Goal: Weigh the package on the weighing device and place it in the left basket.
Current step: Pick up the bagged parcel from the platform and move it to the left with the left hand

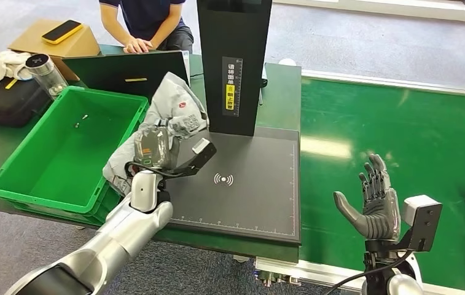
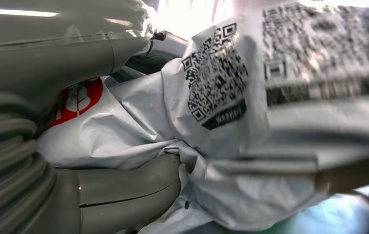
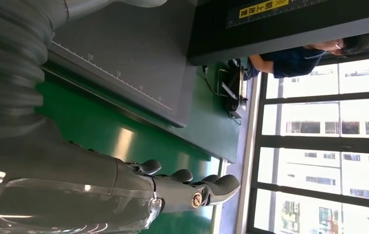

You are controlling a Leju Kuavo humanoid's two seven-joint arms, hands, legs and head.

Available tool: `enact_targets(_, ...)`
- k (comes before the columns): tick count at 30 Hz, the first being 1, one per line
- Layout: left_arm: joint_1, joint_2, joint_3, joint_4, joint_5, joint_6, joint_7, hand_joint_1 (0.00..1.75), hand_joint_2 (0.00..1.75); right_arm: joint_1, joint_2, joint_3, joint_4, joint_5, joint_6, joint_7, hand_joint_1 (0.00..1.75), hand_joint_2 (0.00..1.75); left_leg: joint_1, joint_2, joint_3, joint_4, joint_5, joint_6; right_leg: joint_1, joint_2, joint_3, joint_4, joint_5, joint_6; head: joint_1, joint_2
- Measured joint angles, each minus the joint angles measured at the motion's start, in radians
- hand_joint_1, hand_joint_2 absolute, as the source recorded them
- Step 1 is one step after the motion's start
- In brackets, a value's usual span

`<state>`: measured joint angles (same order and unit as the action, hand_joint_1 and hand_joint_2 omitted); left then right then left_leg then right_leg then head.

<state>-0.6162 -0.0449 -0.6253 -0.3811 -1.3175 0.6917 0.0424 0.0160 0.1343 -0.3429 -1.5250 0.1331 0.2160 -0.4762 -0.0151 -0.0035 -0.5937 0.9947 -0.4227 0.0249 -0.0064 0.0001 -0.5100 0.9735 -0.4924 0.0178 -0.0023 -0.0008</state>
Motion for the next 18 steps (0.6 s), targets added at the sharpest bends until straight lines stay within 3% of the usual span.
enact_targets(5, 0.048, 0.047, 0.141, -0.164, -0.202, 0.004, 0.039, 1.75, 1.75, 0.0, -0.001, -0.003, 0.0, -0.014, -0.018, -0.011, 0.0, 1.75, 0.0, 0.0, 0.0, 0.0, -0.001, -0.001, 0.0, 0.0, 0.0, 0.0, 0.0, 0.0, 0.0, 0.0)
enact_targets(10, 0.066, 0.095, 0.258, -0.305, -0.239, 0.004, 0.112, 1.75, 1.75, 0.012, -0.006, -0.004, -0.001, -0.035, -0.039, -0.018, 0.0, 1.75, 0.0, 0.001, 0.0, 0.0, -0.001, -0.001, 0.0, 0.001, -0.001, 0.0, 0.0, 0.0, 0.0, 0.0)
enact_targets(18, 0.071, 0.149, 0.323, -0.395, -0.24, 0.004, 0.174, 1.75, 1.75, 0.023, -0.011, -0.004, -0.008, -0.04, -0.042, -0.018, 0.0, 1.75, 0.001, 0.001, 0.0, 0.0, 0.0, -0.001, 0.001, 0.001, 0.0, 0.001, -0.001, -0.001, 0.0, 0.0)
